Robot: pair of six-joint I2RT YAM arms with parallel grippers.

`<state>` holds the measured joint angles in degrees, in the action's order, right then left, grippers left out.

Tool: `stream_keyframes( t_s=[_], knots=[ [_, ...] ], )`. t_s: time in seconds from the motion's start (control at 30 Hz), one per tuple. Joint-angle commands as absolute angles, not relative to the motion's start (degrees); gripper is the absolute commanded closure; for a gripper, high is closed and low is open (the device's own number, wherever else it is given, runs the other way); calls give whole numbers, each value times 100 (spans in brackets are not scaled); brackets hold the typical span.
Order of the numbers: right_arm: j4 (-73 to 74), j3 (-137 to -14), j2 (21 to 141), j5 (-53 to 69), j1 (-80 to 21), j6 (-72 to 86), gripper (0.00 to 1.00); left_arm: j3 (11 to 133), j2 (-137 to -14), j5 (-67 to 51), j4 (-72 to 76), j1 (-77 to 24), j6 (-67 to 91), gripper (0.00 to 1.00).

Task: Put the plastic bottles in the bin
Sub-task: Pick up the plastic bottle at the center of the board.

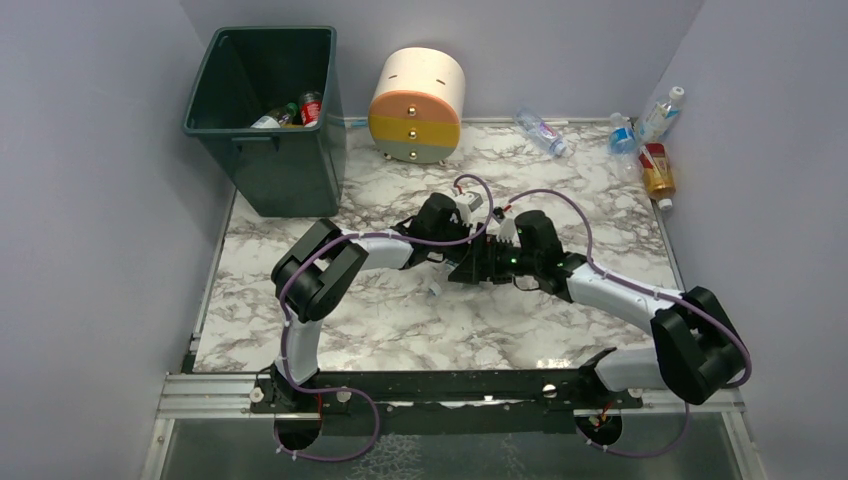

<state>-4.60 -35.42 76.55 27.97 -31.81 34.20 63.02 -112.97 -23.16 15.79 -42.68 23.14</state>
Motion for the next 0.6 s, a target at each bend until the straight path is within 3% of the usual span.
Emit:
stream_keyframes(
  t_s=[0.0,0.57],
  knots=[
    [-885,-3822,7297,2888,-3208,3403,1,6092,-11307,-2562,1434,-4374,2289,33],
    [-381,-3797,6528,2703,-3208,3399,1,5844,-10743,-2548,1624,-4403,2299,33]
  ],
)
